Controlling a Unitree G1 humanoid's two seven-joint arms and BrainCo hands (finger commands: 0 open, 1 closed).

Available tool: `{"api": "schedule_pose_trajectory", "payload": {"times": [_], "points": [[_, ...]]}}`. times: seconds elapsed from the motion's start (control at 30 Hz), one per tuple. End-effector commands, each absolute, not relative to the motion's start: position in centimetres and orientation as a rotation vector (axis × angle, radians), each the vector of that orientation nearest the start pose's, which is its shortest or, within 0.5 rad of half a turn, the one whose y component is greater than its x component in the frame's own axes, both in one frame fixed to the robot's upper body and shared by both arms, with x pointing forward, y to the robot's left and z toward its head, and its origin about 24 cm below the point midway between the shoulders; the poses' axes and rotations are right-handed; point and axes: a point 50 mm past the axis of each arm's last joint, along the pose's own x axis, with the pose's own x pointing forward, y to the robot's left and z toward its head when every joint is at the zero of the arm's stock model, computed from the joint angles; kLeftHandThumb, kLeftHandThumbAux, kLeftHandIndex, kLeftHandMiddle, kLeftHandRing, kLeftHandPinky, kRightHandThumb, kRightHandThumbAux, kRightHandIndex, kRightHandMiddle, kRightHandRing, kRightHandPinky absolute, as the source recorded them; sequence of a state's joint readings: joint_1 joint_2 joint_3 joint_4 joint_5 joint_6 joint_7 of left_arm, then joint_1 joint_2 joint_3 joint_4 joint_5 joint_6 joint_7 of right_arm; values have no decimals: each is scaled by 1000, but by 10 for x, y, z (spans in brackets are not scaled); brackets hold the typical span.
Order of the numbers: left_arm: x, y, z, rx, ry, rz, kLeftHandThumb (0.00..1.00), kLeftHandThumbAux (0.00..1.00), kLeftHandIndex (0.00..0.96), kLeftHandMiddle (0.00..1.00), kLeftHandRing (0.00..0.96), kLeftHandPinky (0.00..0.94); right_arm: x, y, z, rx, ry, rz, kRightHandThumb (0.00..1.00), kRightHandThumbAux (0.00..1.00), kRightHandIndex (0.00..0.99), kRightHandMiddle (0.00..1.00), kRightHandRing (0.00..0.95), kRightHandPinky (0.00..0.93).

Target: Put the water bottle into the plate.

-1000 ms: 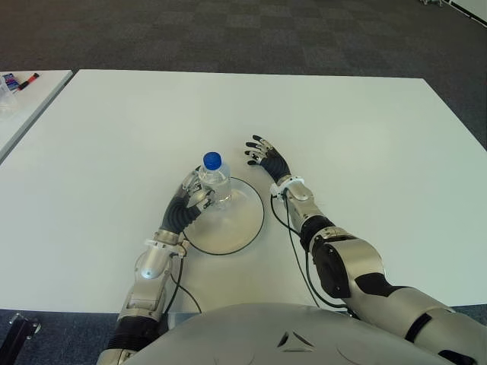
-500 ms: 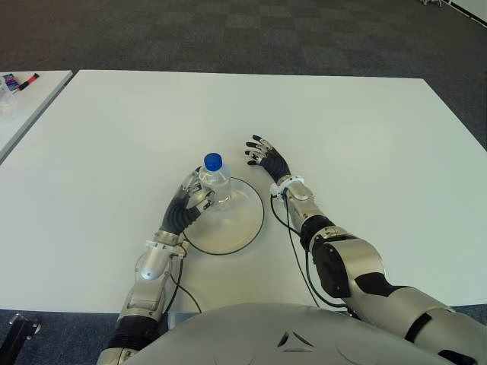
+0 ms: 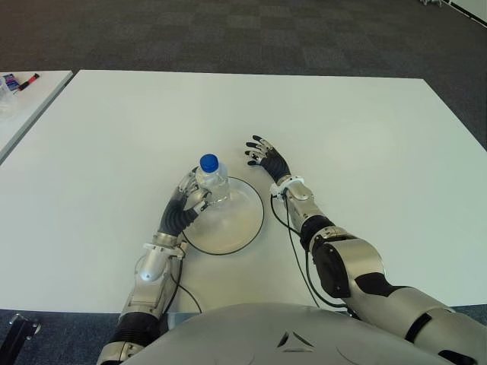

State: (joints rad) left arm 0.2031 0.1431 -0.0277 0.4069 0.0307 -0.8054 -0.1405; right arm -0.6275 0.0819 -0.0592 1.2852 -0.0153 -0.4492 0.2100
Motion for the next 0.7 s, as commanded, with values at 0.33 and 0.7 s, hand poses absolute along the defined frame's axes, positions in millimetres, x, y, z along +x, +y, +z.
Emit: {"api": "schedule_pose_trajectory", "payload": {"times": [0.33,0.7], "points": [[178,178,-21,253,-231,-199,541,463,45,81,74,77,294,-60,-47,77,395,407,142,665,29,167,202,250],[178,179,-22,309,-237,-205,432,379,0,2,1,7,294,-60,-48,81,399,405,145,671,30,167,199,251]]}}
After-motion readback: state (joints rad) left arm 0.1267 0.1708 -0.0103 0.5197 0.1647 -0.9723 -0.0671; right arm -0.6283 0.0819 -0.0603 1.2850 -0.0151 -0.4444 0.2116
